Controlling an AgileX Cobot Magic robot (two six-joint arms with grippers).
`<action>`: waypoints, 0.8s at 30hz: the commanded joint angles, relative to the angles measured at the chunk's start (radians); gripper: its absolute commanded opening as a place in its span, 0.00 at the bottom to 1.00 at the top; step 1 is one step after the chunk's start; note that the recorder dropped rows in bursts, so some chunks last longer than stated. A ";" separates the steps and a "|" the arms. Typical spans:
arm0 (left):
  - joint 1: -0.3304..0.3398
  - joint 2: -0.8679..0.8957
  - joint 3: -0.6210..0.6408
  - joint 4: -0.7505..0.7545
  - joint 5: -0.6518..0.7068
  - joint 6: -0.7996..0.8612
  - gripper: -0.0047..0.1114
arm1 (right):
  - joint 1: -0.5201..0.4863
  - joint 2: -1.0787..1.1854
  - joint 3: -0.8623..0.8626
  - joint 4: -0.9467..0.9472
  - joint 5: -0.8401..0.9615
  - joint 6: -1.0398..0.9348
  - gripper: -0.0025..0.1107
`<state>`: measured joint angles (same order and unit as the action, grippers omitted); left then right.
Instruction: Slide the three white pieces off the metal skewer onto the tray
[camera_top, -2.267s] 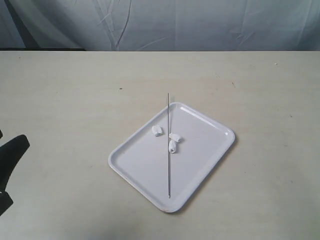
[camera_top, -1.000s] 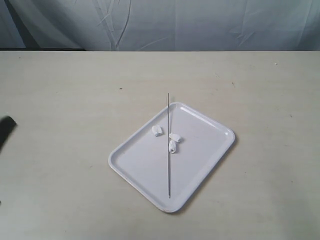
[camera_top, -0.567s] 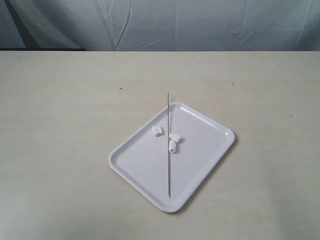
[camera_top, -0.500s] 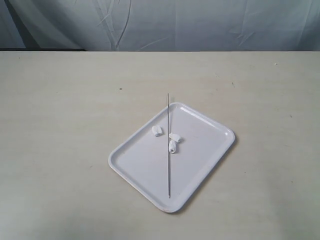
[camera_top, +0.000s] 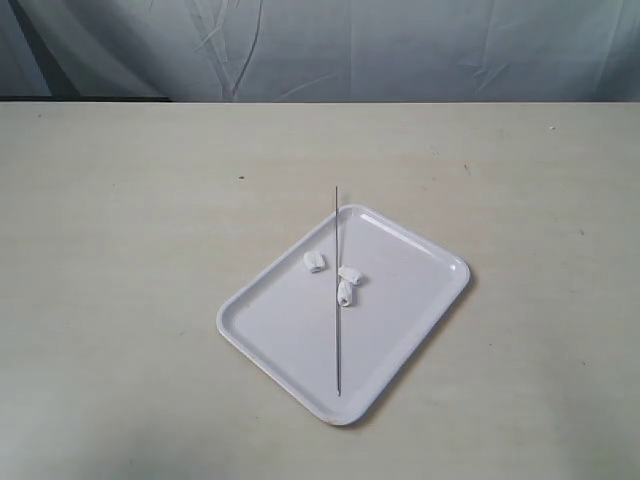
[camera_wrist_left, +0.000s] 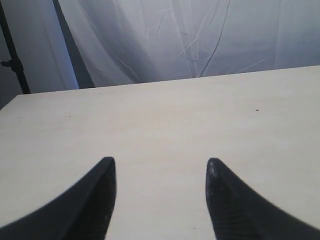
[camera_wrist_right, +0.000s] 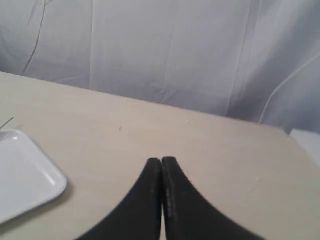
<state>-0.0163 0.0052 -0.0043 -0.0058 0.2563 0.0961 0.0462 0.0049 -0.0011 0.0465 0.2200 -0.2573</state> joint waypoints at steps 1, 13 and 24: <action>-0.005 -0.005 0.004 -0.014 -0.079 0.017 0.49 | -0.005 -0.005 0.001 -0.007 0.077 0.158 0.02; -0.005 -0.005 0.004 -0.095 0.018 0.015 0.04 | -0.005 -0.005 0.001 -0.019 0.089 0.180 0.02; -0.005 -0.005 0.004 -0.098 0.063 0.012 0.04 | -0.005 -0.005 0.001 -0.031 0.091 0.204 0.02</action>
<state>-0.0163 0.0052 -0.0018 -0.0973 0.3171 0.1124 0.0462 0.0049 -0.0011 0.0316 0.3174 -0.0574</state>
